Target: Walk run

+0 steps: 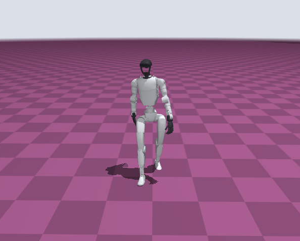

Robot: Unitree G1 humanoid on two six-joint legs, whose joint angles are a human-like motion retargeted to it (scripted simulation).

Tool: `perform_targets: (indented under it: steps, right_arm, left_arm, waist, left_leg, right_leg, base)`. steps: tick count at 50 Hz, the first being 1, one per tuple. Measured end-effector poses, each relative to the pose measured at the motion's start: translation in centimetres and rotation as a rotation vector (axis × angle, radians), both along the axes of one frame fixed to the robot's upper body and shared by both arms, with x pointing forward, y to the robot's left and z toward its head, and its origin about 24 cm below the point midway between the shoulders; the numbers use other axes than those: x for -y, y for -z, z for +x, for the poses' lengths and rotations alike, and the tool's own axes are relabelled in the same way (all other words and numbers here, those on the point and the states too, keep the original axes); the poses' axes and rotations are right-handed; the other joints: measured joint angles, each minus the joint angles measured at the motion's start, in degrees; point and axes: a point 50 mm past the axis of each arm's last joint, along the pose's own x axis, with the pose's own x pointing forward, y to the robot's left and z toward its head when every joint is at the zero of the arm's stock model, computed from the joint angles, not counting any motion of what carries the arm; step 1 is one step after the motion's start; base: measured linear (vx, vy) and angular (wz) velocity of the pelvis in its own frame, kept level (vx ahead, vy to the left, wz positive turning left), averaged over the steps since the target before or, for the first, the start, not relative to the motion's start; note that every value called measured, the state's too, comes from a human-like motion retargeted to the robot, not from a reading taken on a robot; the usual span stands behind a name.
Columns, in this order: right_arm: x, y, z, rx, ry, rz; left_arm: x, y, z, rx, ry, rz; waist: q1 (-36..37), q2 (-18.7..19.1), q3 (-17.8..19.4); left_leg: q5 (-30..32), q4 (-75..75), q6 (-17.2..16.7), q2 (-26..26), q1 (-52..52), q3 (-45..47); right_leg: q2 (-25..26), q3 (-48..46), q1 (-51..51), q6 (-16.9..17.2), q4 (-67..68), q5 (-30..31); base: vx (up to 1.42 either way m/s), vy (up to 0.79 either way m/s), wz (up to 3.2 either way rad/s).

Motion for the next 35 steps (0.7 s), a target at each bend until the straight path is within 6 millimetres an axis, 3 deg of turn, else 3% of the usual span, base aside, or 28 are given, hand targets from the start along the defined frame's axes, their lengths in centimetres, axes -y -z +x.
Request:
perform_targets:
  steps: [3, 5, 8, 10, 12, 17, 21, 25, 30, 33, 35]
  right_arm:
    - [0.3, 0.0, 0.0, 0.011, 0.014, -0.026]
    - [0.1, -0.1, -0.2, 0.002, 0.032, -0.041]
    - [-0.1, 0.1, 0.9, 0.032, 0.026, -0.045]
    - [-0.1, 0.3, 2.6, 0.083, -0.007, -0.045]
    - [-0.2, 0.4, 4.3, 0.139, -0.047, -0.054]
    - [-0.5, 0.4, 9.6, 0.326, -0.123, -0.1]
    - [-0.7, -0.2, 13.5, 0.481, -0.145, -0.115]
    - [-0.7, -0.9, 16.3, 0.575, -0.149, -0.123]
    - [-0.6, -1.2, 17.3, 0.605, -0.137, -0.124]
    - [-0.8, -0.9, 16.4, 0.56, -0.139, -0.108]
    - [-0.9, -0.5, 15.1, 0.505, -0.146, -0.093]
  left_arm:
    - [0.8, 1.4, -4.2, -0.158, 0.009, -0.036]
    - [1.3, 2.1, -7.5, -0.261, 0.008, -0.042]
    - [2.2, 2.7, -12.3, -0.376, -0.038, -0.039]
    - [2.8, 2.7, -15.0, -0.438, -0.078, -0.059]
    - [3.3, 2.6, -17.6, -0.516, -0.103, -0.091]
    - [4.8, 2.0, -22.4, -0.667, -0.141, -0.161]
    - [5.7, 1.4, -25.1, -0.747, -0.149, -0.215]
    - [6.5, 1.1, -26.4, -0.787, -0.143, -0.242]
    - [7.0, 1.2, -26.3, -0.767, -0.151, -0.261]
    - [6.9, 1.3, -25.7, -0.744, -0.174, -0.261]
    - [6.6, 1.5, -25.2, -0.731, -0.189, -0.254]
  waist:
    - [-0.52, 1.31, -1.07]
    - [-0.35, 1.26, -1.57]
    - [1.73, -1.26, -2.53]
    - [2.12, -3.44, -3.74]
    - [1.34, -4.31, -4.05]
    - [2.27, -5.64, -4.15]
    - [5.74, -6.46, -3.37]
    - [8.07, -5.56, -1.5]
    - [9.35, -4.96, 0.0]
    - [9.61, -5.74, 0.43]
    - [10.4, -6.04, 0.08]
  left_leg:
    - [6.21, 2.82, -4.93, 1.92, 0.31, -0.54]
    - [13.75, 6.88, -9.32, 2.88, 0.2, -1.53]
    - [27.54, 17.19, -16.01, 0.99, -2.8, -2.33]
    - [33.42, 27.12, -17.34, -1.82, -7.6, -1.27]
    - [35.12, 36.59, -16.48, -1.24, -12.68, -1.75]
    - [23.44, 43.11, -7.43, 5.57, -23.26, 6.57]
    - [16.48, 32.51, -4.86, 4.5, -28.73, 7.54]
    - [16.9, 14.39, -3.76, 2.58, -31.08, 5.27]
    - [12.86, -3.5, -1.9, 0.27, -31.51, 9.67]
    - [12.05, -5.65, -0.74, -0.77, -30.63, 10.69]
    - [13.91, -3.77, 2.16, -0.9, -29.58, 9.22]
  right_leg:
    - [2.61, 3.73, 2.46, -1.8, -1.19, 1.91]
    - [2.85, 3.37, 4.06, -3.19, -0.69, 1.28]
    - [2.61, 5.52, 6.4, -6.44, -0.24, -0.49]
    - [0.81, 7.14, 7.5, -7.22, -0.16, -1.93]
    - [1.06, 6.52, 9.37, -8.19, -0.12, -3.71]
    - [2.69, 6.96, 12.96, -9.59, -0.58, -6.74]
    - [4.94, 10.26, 15.57, -10.69, -0.65, -8.86]
    - [8.62, 12.12, 19.05, -11.88, -0.91, -11.18]
    - [11.89, 12.98, 23.56, -12.9, -1.16, -14.23]
    - [12.22, 13.03, 25.42, -12.72, 0.46, -15.9]
    - [12.56, 13.67, 26.31, -12.1, 1.78, -15.92]
  base:
    - [0.81, -0.41, 0.21]
    - [0.64, -0.36, 0.02]
    - [0.73, -0.38, -0.45]
    - [0.54, -0.24, -0.32]
    - [0.62, -0.35, 0.22]
    - [0.56, -0.28, -0.13]
    - [0.53, -0.18, -0.73]
    - [0.49, -0.13, -0.46]
    - [0.66, -0.11, -0.18]
    - [0.66, -0.09, -0.16]
    - [0.78, -0.1, -0.44]
